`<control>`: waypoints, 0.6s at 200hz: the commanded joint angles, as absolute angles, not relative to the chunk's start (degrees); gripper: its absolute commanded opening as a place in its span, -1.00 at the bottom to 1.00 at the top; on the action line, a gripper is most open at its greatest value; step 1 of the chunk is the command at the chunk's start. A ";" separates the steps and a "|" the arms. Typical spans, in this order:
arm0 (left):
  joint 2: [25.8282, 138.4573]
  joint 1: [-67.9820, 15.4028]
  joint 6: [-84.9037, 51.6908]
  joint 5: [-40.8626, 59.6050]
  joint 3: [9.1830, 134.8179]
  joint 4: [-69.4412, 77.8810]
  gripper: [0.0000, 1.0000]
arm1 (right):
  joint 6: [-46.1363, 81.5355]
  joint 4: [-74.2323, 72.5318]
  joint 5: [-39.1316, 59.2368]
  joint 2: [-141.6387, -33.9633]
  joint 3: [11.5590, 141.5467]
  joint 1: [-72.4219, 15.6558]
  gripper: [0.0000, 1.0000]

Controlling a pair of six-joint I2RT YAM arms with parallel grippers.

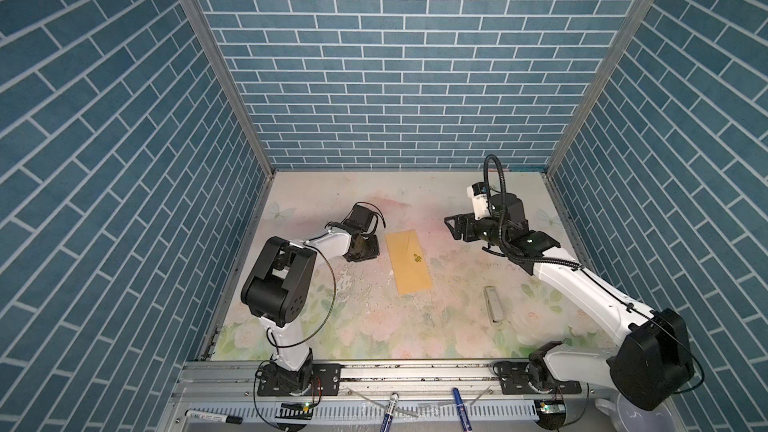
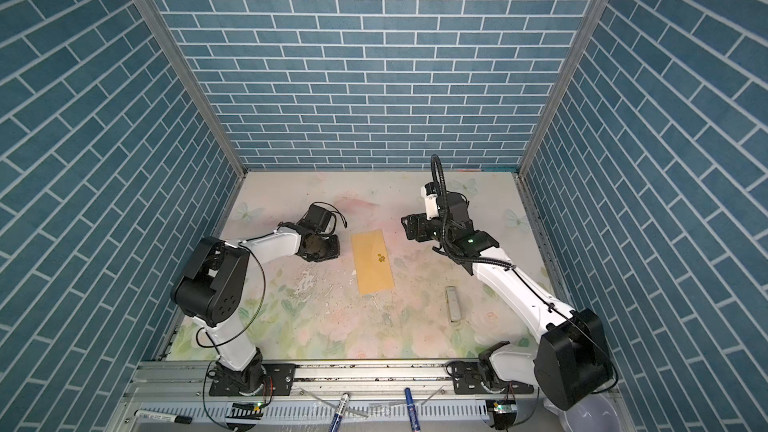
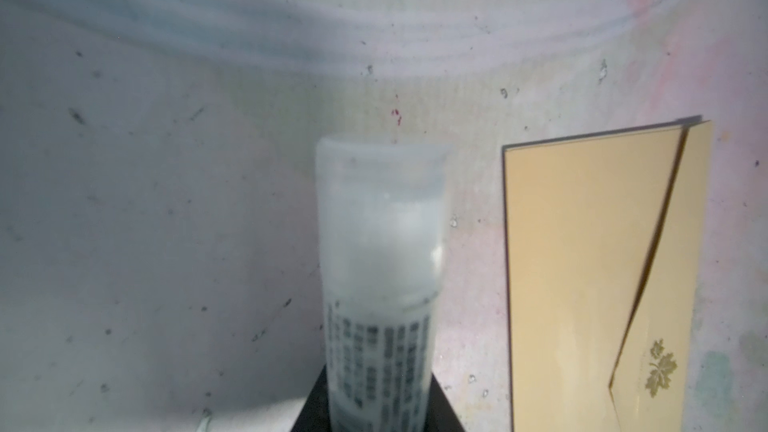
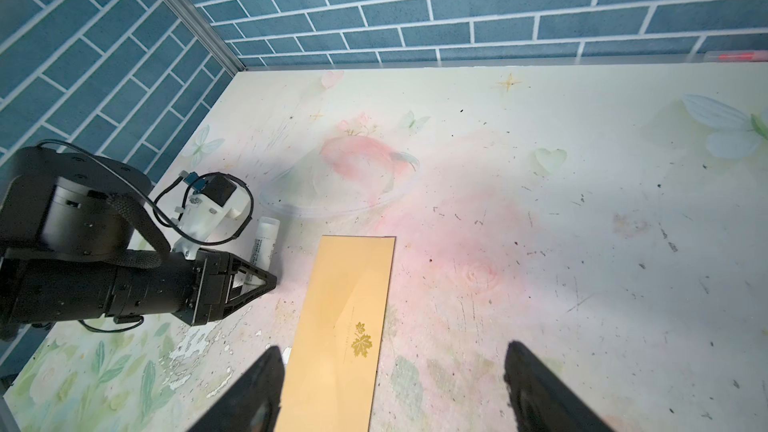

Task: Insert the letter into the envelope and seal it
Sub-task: 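Lower the capped glue stick beside the envelope with the left gripper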

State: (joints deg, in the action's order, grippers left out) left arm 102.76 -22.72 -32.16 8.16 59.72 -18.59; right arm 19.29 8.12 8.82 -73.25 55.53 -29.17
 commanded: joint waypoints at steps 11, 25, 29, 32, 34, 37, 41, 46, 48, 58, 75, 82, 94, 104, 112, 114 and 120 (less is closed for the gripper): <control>103.40 -22.41 -32.43 8.58 58.54 -18.91 -0.30 | 20.75 7.64 9.40 -73.61 55.47 -28.81 0.66; 103.38 -22.41 -32.50 8.55 58.45 -18.92 -0.25 | 20.74 7.65 9.43 -73.57 55.46 -28.83 0.66; 103.36 -22.41 -32.52 8.58 58.45 -18.92 -0.22 | 20.74 7.71 9.41 -73.56 55.48 -28.83 0.66; 103.35 -22.41 -32.50 8.58 58.40 -18.90 -0.21 | 20.74 7.73 9.40 -73.50 55.49 -28.82 0.66; 103.31 -22.41 -32.51 8.58 58.39 -18.85 -0.20 | 20.74 7.73 9.40 -73.48 55.51 -28.78 0.66; 103.28 -22.41 -32.54 8.60 58.36 -18.81 -0.19 | 20.74 7.73 9.43 -73.48 55.47 -28.79 0.66; 103.26 -22.41 -32.58 8.66 58.36 -18.74 -0.18 | 20.75 7.73 9.42 -73.41 55.46 -28.79 0.66; 103.14 -22.43 -32.67 8.70 58.25 -18.72 -0.17 | 20.74 7.77 9.41 -73.37 55.39 -28.79 0.66; 103.17 -22.42 -32.69 8.70 58.27 -18.65 -0.16 | 20.74 7.77 9.41 -73.32 55.44 -28.75 0.66; 102.84 -22.41 -32.91 8.77 58.05 -18.31 -0.13 | 20.74 7.94 9.43 -73.15 55.31 -28.75 0.66; 102.03 -22.41 -33.13 8.40 57.74 -17.76 -0.09 | 20.61 8.23 9.20 -72.71 54.98 -28.74 0.66; 101.75 -22.41 -33.09 8.21 57.74 -17.76 -0.08 | 20.59 8.24 9.12 -72.61 54.79 -28.73 0.66; 101.36 -22.42 -32.97 7.78 57.98 -17.78 -0.06 | 20.49 8.34 9.01 -72.53 54.63 -28.75 0.66; 101.15 -22.41 -32.84 7.41 58.22 -17.76 -0.04 | 20.48 8.31 8.96 -72.51 54.49 -28.66 0.66; 101.24 -22.41 -32.79 7.16 58.43 -17.76 -0.03 | 20.48 8.26 8.96 -72.66 54.62 -28.61 0.66; 101.20 -22.41 -32.72 7.13 58.47 -17.76 -0.03 | 20.48 8.33 8.96 -72.68 54.66 -28.58 0.66; 101.38 -22.41 -32.65 7.03 58.70 -17.75 -0.03 | 20.47 8.35 9.01 -72.77 54.71 -28.56 0.66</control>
